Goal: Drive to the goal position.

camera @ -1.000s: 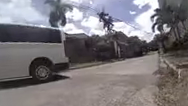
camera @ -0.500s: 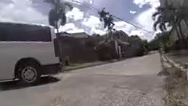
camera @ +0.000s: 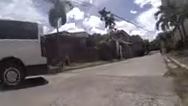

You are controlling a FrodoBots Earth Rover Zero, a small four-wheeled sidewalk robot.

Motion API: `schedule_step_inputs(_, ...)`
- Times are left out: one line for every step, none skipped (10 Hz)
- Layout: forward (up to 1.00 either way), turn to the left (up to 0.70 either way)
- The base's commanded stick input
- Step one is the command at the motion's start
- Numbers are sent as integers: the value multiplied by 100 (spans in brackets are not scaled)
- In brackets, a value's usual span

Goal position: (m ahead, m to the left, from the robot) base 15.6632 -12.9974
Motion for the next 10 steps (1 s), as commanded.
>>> schedule_step_inputs(50,-50)
schedule_step_inputs(50,-50)
schedule_step_inputs(50,-50)
schedule_step_inputs(50,-50)
schedule_step_inputs(50,-50)
schedule_step_inputs(50,-50)
schedule_step_inputs(50,-50)
schedule_step_inputs(50,-50)
schedule_step_inputs(50,-50)
schedule_step_inputs(50,-50)
